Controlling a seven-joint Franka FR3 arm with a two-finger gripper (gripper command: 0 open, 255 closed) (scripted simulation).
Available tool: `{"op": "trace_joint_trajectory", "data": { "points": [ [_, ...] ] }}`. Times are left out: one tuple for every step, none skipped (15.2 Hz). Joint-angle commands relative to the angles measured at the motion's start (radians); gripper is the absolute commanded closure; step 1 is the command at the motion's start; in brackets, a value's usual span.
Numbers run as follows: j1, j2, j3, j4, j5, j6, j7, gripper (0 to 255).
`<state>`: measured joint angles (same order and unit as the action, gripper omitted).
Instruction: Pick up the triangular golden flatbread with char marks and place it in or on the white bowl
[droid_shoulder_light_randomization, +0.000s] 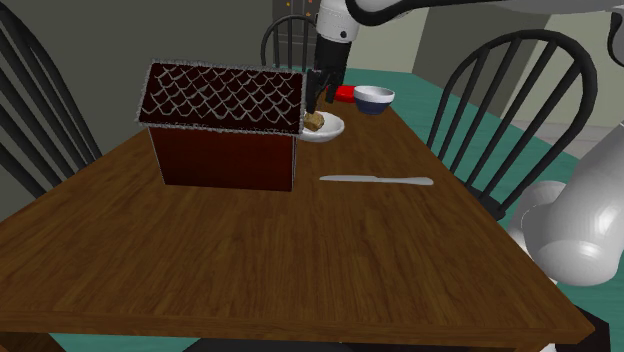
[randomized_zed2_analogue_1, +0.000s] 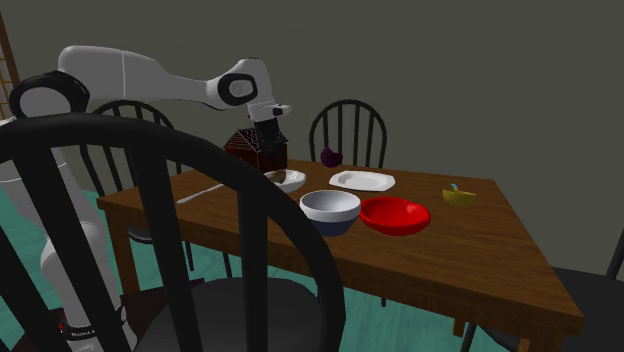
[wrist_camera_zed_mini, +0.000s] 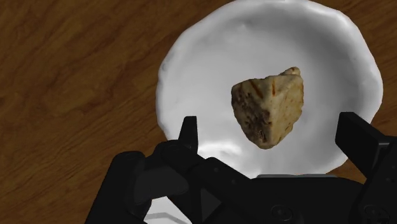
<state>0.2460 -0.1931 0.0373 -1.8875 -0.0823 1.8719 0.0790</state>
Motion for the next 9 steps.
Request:
{"op": "trace_joint_trajectory", "data": {
  "points": [
    [0.001,-0.001,0.002,0.055,0.001,-0.057,-0.001,0],
    [0.002,-0.002,0.003,0.081,0.001,-0.083,-0.002,0],
    [0.002,-0.002,0.003,0.081,0.001,-0.083,-0.002,0],
    [0.002,-0.002,0.003,0.081,0.001,-0.083,-0.002,0],
    [0.002,-0.002,0.003,0.081,0.001,-0.083,-0.002,0],
    [0.002,-0.002,0.003,0.081,0.001,-0.083,-0.002,0],
    [0.002,-0.002,0.003,0.081,0.001,-0.083,-0.002,0],
    [0.002,-0.002,0.003,0.081,0.001,-0.083,-0.002,0],
    [0.002,-0.002,0.003,0.081,0.001,-0.083,-0.002,0]
  ]
}}
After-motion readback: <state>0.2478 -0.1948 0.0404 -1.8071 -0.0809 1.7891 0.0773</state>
